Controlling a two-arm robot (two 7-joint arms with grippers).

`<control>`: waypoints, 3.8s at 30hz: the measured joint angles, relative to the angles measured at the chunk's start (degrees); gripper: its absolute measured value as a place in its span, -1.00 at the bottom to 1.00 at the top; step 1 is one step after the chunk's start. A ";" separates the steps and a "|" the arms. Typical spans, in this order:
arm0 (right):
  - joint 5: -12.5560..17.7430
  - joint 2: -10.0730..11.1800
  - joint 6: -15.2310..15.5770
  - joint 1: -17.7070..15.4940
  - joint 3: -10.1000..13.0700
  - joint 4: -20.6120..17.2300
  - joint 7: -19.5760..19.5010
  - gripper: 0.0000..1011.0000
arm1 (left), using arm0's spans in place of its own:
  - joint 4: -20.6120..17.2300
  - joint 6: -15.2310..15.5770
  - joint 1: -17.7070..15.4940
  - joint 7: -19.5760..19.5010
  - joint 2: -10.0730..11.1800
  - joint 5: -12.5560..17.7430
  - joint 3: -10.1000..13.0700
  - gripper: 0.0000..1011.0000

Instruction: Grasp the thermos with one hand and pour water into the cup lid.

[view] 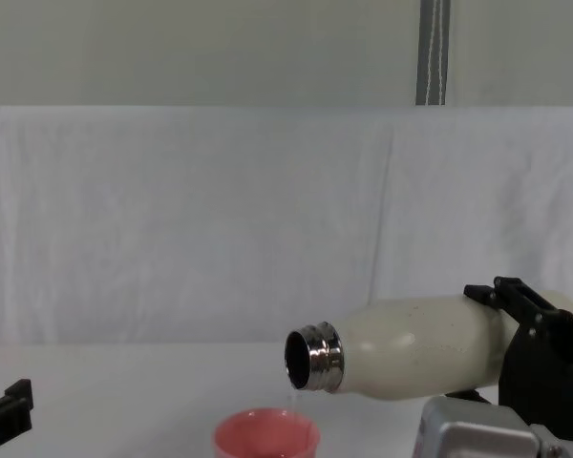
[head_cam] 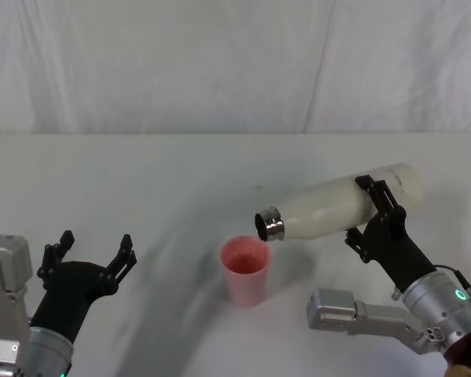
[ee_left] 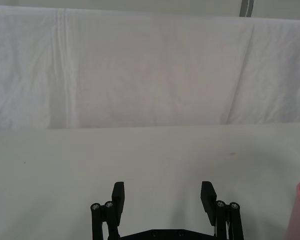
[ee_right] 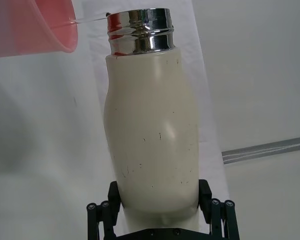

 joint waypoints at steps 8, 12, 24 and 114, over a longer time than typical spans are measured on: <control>0.00 0.00 0.02 -0.13 0.02 -0.01 -0.08 0.90 | 0.00 0.00 0.00 0.00 0.00 0.00 0.00 0.98; 0.02 0.01 0.05 -0.18 0.06 -0.06 -0.08 0.90 | 0.00 0.00 0.00 0.00 0.00 0.00 0.00 0.98; 0.01 0.04 0.05 -0.16 0.07 -0.14 -0.08 0.90 | 0.00 0.00 0.00 0.00 0.00 0.00 0.00 0.98; -0.26 0.14 -0.13 0.40 -0.39 0.66 -0.06 0.90 | 0.00 0.00 0.00 0.00 0.00 0.00 0.00 0.98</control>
